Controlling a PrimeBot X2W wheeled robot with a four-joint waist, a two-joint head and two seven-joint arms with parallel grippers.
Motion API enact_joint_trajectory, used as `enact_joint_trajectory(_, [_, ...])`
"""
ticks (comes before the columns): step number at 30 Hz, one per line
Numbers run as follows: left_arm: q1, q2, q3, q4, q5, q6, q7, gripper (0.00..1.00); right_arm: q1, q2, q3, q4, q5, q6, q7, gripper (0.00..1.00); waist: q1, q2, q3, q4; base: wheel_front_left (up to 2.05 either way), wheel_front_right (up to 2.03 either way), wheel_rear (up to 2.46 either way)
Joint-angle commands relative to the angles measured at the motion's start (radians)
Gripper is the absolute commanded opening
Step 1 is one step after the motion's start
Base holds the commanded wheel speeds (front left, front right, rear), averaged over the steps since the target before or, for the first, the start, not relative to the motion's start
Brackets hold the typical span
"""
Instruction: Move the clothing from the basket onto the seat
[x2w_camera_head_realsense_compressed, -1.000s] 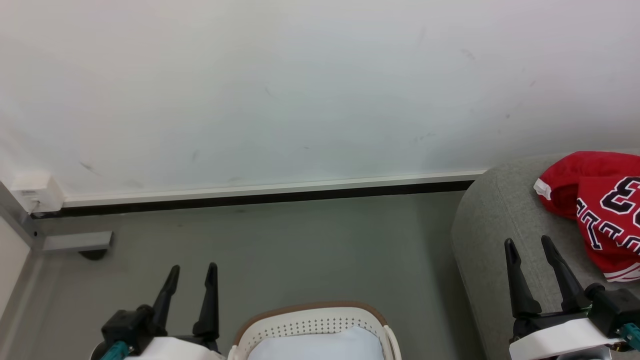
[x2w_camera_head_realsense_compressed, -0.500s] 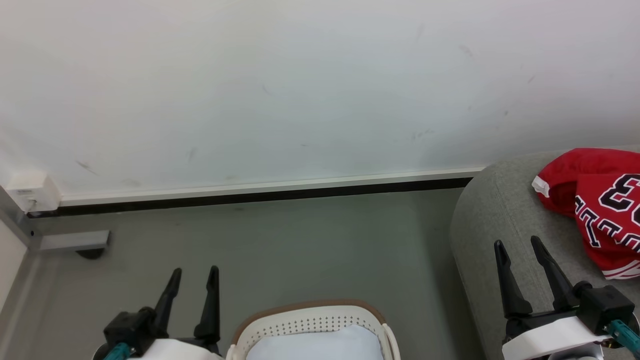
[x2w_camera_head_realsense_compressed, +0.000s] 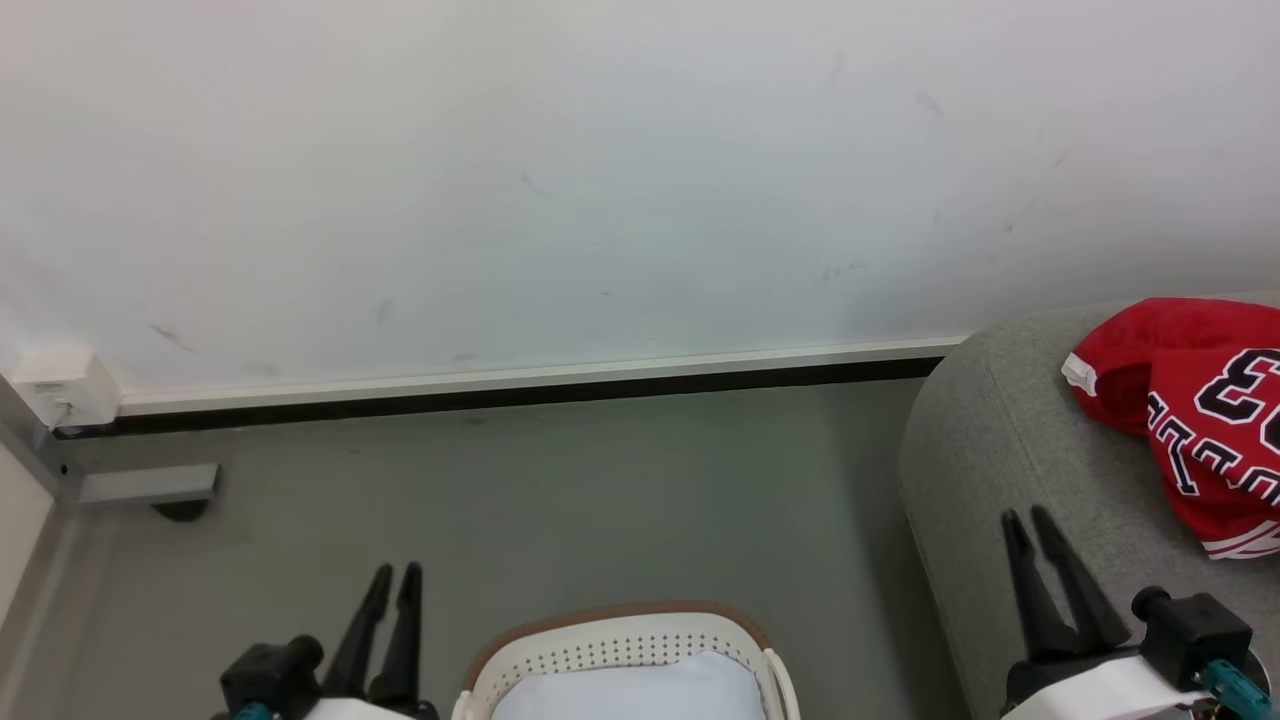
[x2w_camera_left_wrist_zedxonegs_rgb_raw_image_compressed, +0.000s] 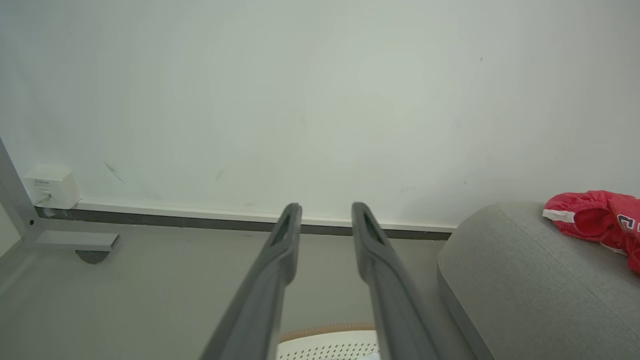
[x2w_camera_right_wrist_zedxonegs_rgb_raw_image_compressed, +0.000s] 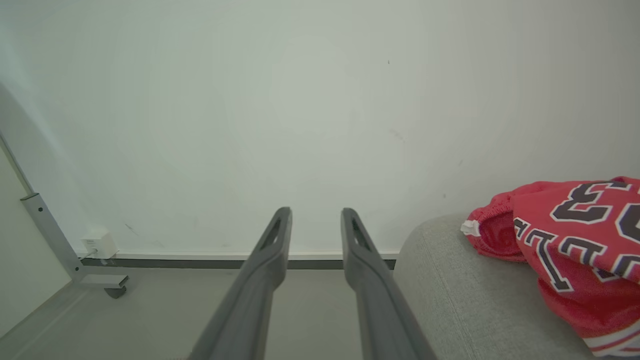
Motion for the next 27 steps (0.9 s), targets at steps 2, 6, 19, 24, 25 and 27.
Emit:
enact_joint_trajectory(2, [-0.008, 0.0, 0.012, 0.009, -0.036, -0.001, 0.016, 0.0, 0.001, 0.002, -0.008, 0.001, 0.035, 0.0, 0.011, 0.0, 0.0, -0.0001, 0.0, 0.001, 0.0, 0.0, 0.0])
enact_joint_trajectory(6, [-0.012, 0.0, 0.023, 0.008, -0.114, -0.002, 0.04, 0.0, 0.004, 0.006, -0.024, -0.004, 0.106, 0.0, 0.033, 0.0, 0.0, -0.0001, 0.001, 0.004, 0.0, 0.0, 0.0])
enact_joint_trajectory(19, [-0.009, 0.001, 0.042, -0.012, -0.342, -0.005, 0.095, 0.0, 0.014, 0.016, -0.067, -0.019, 0.311, 0.0, 0.093, 0.0, 0.0, -0.0001, 0.004, 0.012, 0.0, 0.0, 0.0])
enact_joint_trajectory(24, [-0.01, 0.002, 0.051, -0.017, -0.421, -0.006, 0.115, 0.0, 0.018, 0.02, -0.083, -0.024, 0.382, 0.0, 0.114, 0.0, 0.0, -0.0001, 0.005, 0.015, 0.0, 0.0, 0.0])
enact_joint_trajectory(25, [-0.01, 0.002, 0.053, -0.018, -0.435, -0.007, 0.119, 0.0, 0.018, 0.021, -0.086, -0.025, 0.396, 0.0, 0.118, 0.0, 0.0, -0.0001, 0.005, 0.015, 0.0, 0.0, 0.0])
enact_joint_trajectory(27, [-0.011, 0.002, 0.056, -0.019, -0.465, -0.007, 0.127, 0.0, 0.02, 0.023, -0.091, -0.027, 0.423, 0.0, 0.126, 0.0, 0.0, -0.0001, 0.006, 0.016, 0.0, 0.0, 0.0])
